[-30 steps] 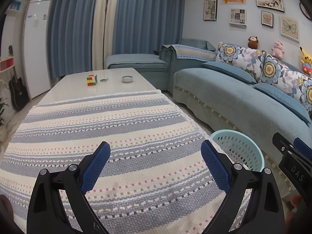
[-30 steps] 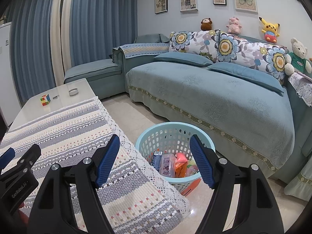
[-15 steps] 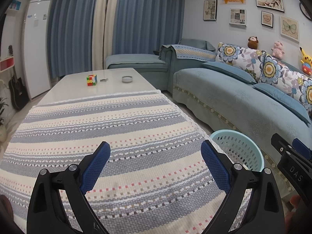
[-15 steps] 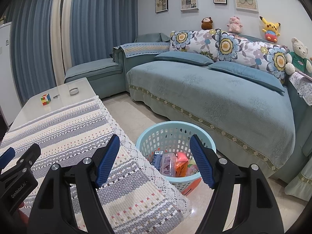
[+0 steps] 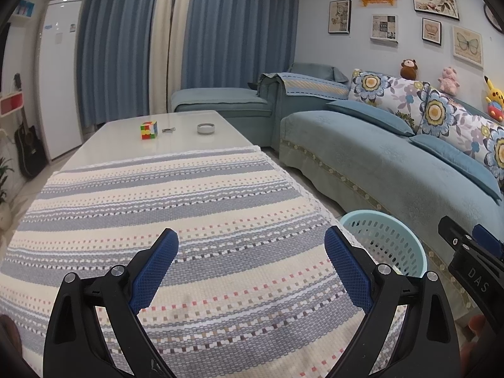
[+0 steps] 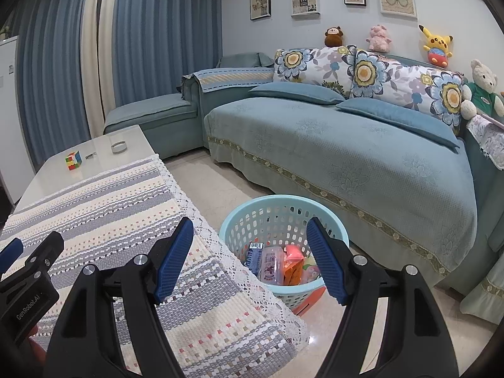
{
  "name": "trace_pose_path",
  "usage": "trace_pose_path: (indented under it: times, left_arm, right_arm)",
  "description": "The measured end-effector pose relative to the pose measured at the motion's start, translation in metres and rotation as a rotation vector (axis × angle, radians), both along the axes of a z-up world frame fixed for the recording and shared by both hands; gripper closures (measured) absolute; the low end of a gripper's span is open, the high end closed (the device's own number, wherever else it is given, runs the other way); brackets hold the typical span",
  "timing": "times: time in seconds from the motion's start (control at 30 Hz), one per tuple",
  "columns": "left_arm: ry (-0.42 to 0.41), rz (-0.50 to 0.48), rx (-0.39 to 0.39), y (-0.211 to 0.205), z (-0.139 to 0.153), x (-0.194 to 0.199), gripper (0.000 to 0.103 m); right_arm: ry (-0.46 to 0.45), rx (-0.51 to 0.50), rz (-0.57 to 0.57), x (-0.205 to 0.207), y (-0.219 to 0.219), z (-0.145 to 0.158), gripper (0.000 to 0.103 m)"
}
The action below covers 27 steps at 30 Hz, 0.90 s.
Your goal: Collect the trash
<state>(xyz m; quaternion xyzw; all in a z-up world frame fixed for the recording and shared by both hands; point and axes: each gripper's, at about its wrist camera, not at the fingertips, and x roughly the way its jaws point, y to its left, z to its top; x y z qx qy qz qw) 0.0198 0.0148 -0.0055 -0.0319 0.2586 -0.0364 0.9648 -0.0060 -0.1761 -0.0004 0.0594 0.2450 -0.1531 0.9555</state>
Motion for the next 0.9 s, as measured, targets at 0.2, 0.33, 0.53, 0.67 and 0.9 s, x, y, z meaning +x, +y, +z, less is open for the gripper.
trace_pose_path:
  times: [0.2, 0.33, 0.53, 0.67, 0.9]
  left_arm:
    - [0.000, 0.005, -0.003, 0.001, 0.000, 0.000, 0.012]
    - [-0.003, 0.004, -0.002, 0.002, 0.000, 0.000, 0.012]
    - [-0.004, 0.022, 0.001, 0.004, 0.001, 0.000, 0.012]
    - [0.004, 0.043, 0.001, 0.008, 0.001, 0.002, 0.012]
    - [-0.016, 0.086, 0.021, 0.011, 0.005, 0.002, 0.009]
  right_arm:
    - [-0.002, -0.002, 0.001, 0.001, 0.000, 0.000, 0.033]
    - [-0.001, 0.001, 0.001, 0.001, -0.001, -0.001, 0.033]
    - [0.000, 0.001, 0.003, 0.001, -0.001, -0.002, 0.033]
    - [0.000, 0.000, 0.004, 0.001, -0.001, -0.001, 0.033]
    - [0.001, 0.000, 0.005, 0.002, -0.002, -0.002, 0.033]
